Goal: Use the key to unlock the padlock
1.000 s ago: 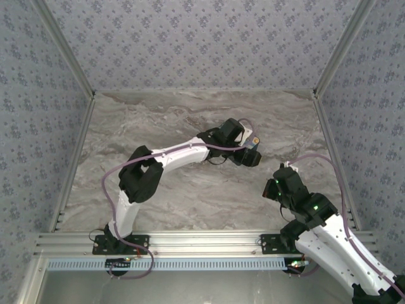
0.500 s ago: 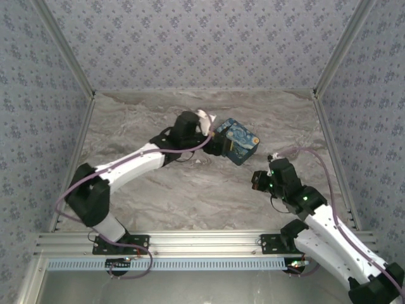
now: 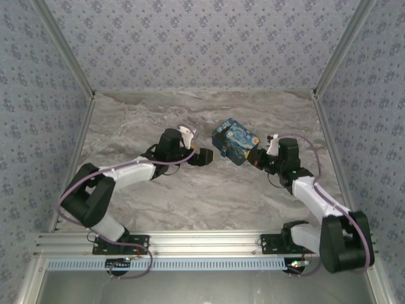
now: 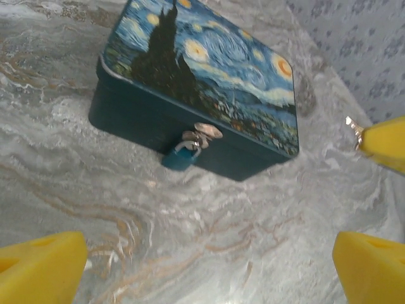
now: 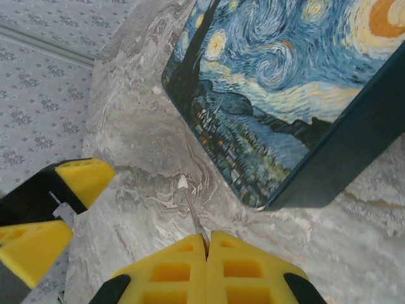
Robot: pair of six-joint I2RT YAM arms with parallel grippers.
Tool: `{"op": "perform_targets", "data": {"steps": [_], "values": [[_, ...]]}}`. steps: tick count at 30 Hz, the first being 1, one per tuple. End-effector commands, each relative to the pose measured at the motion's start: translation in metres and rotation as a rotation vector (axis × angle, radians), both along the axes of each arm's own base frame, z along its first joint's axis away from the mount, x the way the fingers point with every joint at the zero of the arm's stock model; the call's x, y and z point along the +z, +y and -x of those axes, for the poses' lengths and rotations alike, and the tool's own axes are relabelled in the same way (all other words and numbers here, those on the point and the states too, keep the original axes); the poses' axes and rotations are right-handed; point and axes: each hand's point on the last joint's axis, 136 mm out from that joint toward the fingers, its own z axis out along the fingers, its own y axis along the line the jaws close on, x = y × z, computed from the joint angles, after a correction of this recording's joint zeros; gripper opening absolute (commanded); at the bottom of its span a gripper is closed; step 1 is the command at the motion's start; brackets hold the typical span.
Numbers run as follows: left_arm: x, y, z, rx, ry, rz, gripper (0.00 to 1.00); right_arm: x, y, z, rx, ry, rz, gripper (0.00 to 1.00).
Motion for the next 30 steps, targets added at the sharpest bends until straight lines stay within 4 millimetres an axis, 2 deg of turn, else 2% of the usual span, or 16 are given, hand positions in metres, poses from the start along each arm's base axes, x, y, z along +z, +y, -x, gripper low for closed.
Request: {"op": "perform_targets", "data": {"steps": [1, 7, 11, 18, 21, 26, 30], "values": [[0.008, -0.025, -0.002, -0.092, 0.021, 0.128, 0.99, 0.021, 0.014, -0.02, 0.099, -0.114, -0.047, 0.0], [-0.007, -0.044, -0.015, -0.135, 0.043, 0.146, 0.98, -0.002, 0.012, -0.044, 0.094, -0.082, 0.017, 0.0], [-0.014, -0.05, -0.021, -0.147, 0.043, 0.131, 0.97, -0.01, 0.011, -0.053, 0.09, -0.068, 0.052, 0.0], [-0.031, -0.065, -0.02, -0.2, 0.056, 0.098, 0.92, -0.02, 0.017, -0.069, 0.116, -0.037, 0.069, 0.0], [-0.035, -0.07, -0.021, -0.216, 0.054, 0.087, 0.92, -0.031, 0.018, -0.07, 0.113, 0.0, 0.096, 0.0], [-0.042, -0.075, -0.024, -0.227, 0.056, 0.081, 0.91, -0.06, 0.016, -0.06, 0.109, 0.102, 0.151, 0.0], [-0.047, -0.078, -0.025, -0.243, 0.055, 0.076, 0.87, -0.073, 0.016, -0.052, 0.113, 0.135, 0.186, 0.0]]}}
